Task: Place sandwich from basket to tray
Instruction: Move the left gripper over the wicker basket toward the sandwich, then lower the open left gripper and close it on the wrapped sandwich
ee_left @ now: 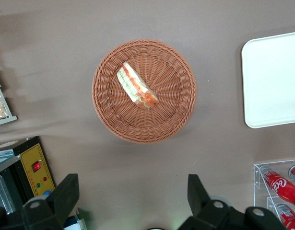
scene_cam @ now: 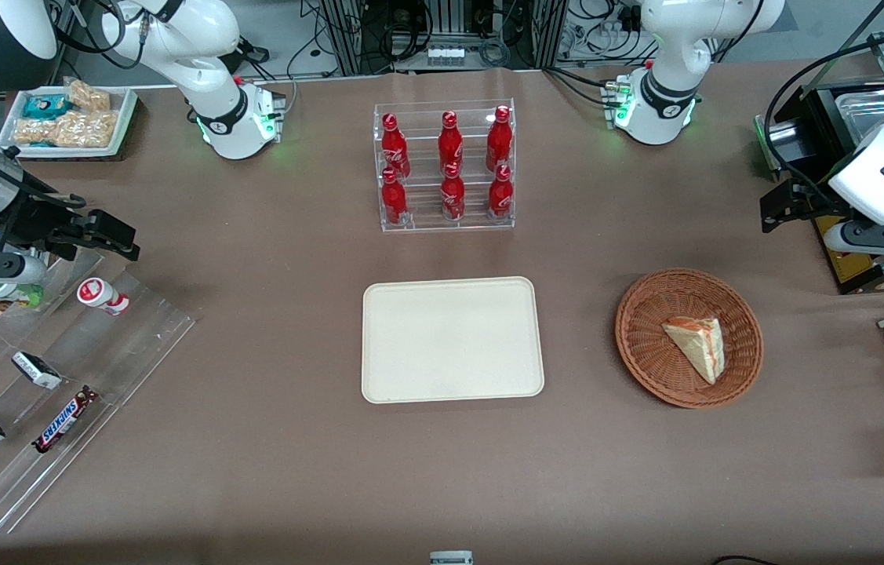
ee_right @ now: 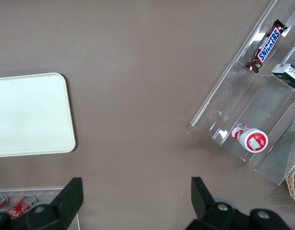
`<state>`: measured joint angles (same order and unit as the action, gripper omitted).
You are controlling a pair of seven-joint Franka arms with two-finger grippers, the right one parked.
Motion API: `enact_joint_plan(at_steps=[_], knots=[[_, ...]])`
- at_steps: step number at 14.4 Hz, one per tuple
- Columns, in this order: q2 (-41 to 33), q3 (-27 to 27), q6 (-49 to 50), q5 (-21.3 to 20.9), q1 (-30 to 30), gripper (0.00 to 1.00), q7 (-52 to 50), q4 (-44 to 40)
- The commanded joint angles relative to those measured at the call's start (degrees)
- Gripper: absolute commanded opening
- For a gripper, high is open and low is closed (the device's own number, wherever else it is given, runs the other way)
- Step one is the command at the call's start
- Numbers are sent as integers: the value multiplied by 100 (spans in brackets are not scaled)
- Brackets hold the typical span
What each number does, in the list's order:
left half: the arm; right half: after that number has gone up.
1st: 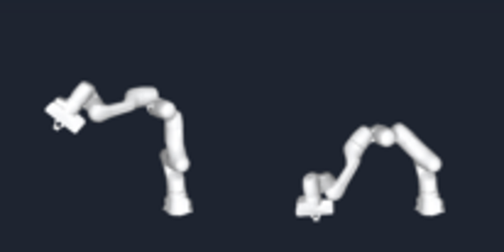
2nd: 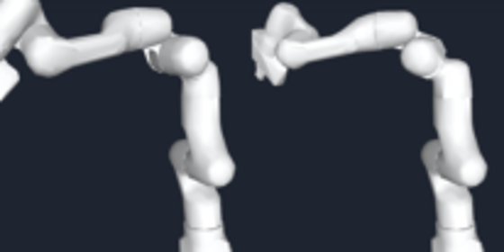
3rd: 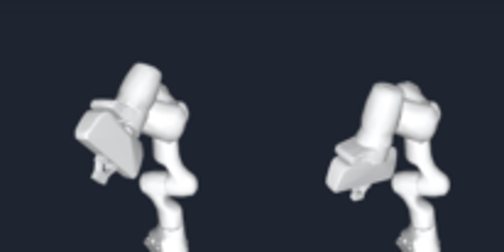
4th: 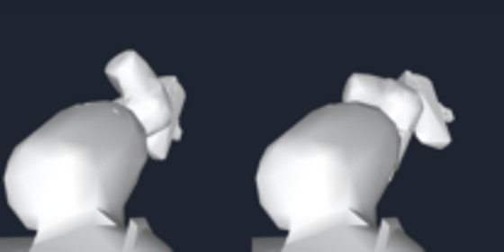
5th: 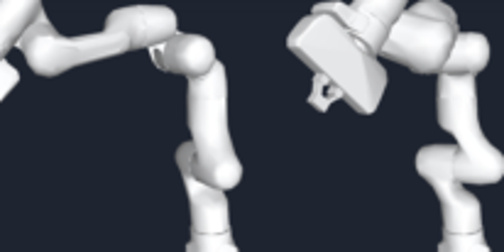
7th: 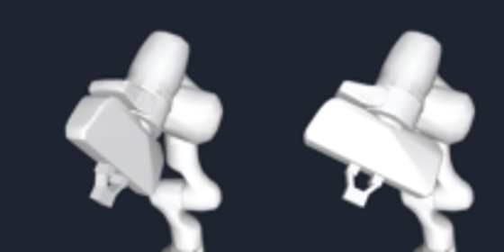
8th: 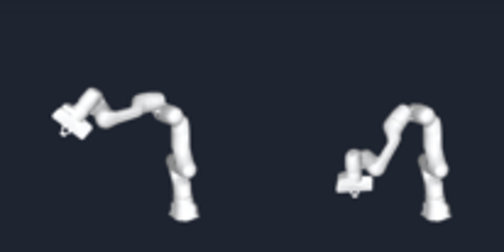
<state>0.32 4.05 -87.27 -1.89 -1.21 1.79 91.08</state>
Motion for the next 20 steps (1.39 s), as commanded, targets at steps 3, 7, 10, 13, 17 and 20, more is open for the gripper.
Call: enact_joint_plan(at_steps=[3,7,10,13,17,20], knots=[[372,8,26,-48,33,100,32,147],[619,-18,-1235,-65,42,100,14,1066],[671,-27,-2703,-257,77,100,-186,2104],[908,-36,-4013,-706,95,100,-819,2826],[1163,-141,-4842,-716,130,100,-3098,3109],[1453,-132,-5404,-602,139,100,-4798,3083]])
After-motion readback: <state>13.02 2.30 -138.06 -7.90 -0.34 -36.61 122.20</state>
